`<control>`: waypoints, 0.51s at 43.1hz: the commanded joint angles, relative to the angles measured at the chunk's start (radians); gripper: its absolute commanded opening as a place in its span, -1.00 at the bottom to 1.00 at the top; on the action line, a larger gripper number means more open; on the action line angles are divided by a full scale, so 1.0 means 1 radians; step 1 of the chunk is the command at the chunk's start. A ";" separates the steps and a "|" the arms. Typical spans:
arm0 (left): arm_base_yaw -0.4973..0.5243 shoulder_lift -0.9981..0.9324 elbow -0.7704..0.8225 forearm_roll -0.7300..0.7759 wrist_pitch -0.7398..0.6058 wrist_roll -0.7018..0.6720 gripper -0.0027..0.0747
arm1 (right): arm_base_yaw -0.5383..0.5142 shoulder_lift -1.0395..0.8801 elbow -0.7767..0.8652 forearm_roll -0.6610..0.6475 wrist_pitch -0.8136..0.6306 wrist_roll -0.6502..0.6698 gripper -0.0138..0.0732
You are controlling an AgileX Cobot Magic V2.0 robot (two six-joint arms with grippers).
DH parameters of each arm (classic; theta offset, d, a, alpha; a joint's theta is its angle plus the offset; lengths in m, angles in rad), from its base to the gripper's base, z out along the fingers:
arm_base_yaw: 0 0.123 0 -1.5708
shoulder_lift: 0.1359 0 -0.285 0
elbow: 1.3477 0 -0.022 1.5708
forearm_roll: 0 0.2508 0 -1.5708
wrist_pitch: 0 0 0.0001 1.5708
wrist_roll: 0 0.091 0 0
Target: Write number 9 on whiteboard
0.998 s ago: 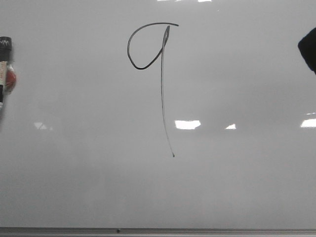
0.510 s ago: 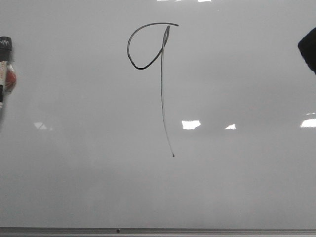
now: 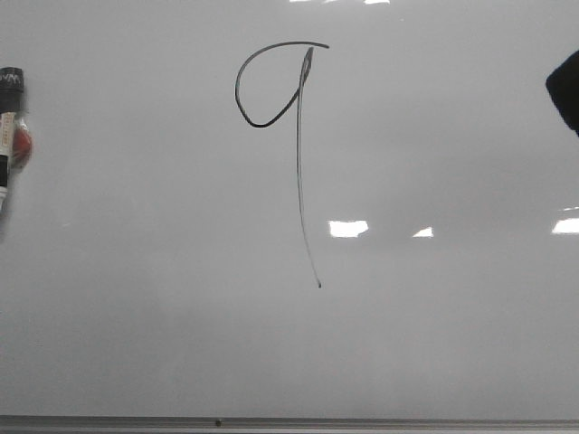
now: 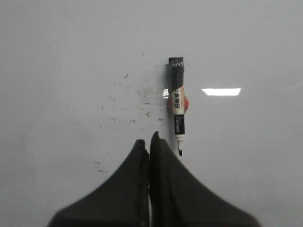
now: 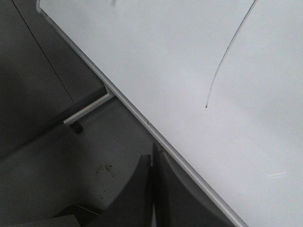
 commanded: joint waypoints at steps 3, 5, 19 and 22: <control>0.023 -0.101 0.063 0.010 -0.093 -0.024 -0.98 | -0.006 -0.006 -0.022 0.044 -0.026 -0.004 -0.84; 0.027 -0.141 0.092 0.010 -0.094 -0.024 -0.98 | -0.006 -0.006 -0.022 0.044 -0.026 -0.004 -0.84; 0.027 -0.235 0.186 0.010 -0.124 -0.024 -0.98 | -0.006 -0.006 -0.022 0.044 -0.021 -0.004 -0.84; 0.027 -0.235 0.186 0.010 -0.122 -0.024 -0.98 | -0.006 -0.006 -0.022 0.044 -0.020 -0.004 -0.84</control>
